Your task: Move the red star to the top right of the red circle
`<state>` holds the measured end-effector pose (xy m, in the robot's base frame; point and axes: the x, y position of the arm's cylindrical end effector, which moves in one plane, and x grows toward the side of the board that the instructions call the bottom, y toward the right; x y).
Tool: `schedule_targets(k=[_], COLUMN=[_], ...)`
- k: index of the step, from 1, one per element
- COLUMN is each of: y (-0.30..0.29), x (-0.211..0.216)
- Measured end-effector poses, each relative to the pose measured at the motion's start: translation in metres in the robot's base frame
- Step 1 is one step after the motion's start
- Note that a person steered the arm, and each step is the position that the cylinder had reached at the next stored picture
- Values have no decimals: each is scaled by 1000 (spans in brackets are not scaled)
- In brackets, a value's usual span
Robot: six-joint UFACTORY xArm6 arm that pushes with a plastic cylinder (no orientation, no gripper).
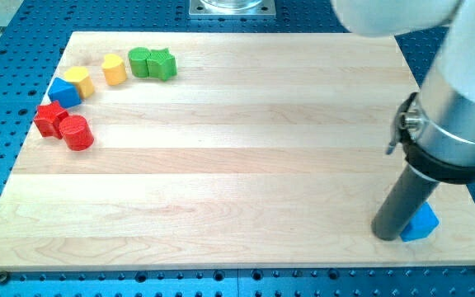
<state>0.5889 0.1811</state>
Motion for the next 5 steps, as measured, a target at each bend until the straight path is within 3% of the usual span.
schedule_targets(k=[1, 3, 5], y=[-86, -331, -413], x=[2, 2, -71])
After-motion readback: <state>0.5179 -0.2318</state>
